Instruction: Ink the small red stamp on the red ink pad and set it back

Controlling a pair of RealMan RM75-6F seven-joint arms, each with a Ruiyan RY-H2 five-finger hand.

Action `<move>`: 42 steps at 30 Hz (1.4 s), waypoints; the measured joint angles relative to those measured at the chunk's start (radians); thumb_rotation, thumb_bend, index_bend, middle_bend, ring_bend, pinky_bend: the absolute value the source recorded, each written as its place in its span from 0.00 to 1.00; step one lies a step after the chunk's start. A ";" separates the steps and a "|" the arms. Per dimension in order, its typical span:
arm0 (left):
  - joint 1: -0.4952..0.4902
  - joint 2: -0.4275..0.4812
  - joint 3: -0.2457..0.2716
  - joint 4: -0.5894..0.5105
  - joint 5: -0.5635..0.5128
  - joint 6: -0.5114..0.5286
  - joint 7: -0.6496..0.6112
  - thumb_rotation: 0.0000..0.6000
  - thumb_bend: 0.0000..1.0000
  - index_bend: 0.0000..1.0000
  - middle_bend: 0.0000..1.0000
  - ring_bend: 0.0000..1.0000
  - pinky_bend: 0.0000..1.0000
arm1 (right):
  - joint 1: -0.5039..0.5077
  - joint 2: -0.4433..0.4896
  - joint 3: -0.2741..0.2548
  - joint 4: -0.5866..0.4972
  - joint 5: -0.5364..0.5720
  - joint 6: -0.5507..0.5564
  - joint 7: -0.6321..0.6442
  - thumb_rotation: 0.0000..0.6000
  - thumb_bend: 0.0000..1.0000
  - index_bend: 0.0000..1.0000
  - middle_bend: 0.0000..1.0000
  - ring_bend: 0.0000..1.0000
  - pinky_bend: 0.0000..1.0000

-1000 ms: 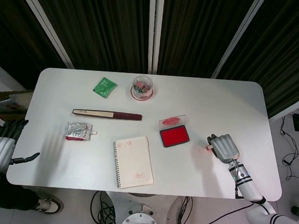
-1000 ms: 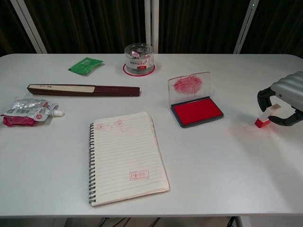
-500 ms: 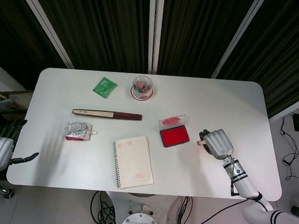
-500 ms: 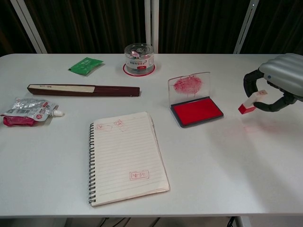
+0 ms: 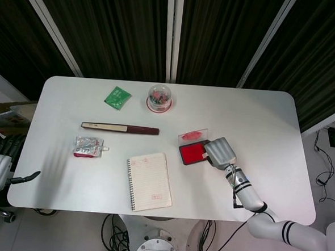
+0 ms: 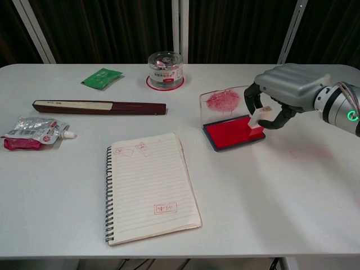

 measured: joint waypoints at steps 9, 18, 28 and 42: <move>0.004 0.000 -0.001 0.018 -0.009 -0.004 -0.018 0.43 0.09 0.01 0.08 0.08 0.19 | 0.042 -0.068 0.006 0.073 0.062 -0.028 -0.026 1.00 0.31 0.60 0.50 0.94 1.00; 0.003 0.002 -0.006 0.019 -0.011 -0.003 -0.019 0.44 0.09 0.01 0.08 0.08 0.19 | 0.061 -0.087 -0.005 0.110 0.087 -0.035 -0.034 1.00 0.32 0.60 0.51 0.94 1.00; 0.003 0.009 -0.008 0.000 -0.006 0.004 -0.008 0.44 0.09 0.01 0.08 0.08 0.19 | 0.038 -0.004 -0.007 -0.017 0.042 0.033 0.019 1.00 0.32 0.60 0.51 0.94 1.00; -0.002 0.006 -0.002 -0.031 0.010 0.005 0.031 0.44 0.09 0.01 0.08 0.08 0.19 | -0.087 0.172 -0.129 -0.101 -0.022 0.114 0.063 1.00 0.32 0.60 0.51 0.94 1.00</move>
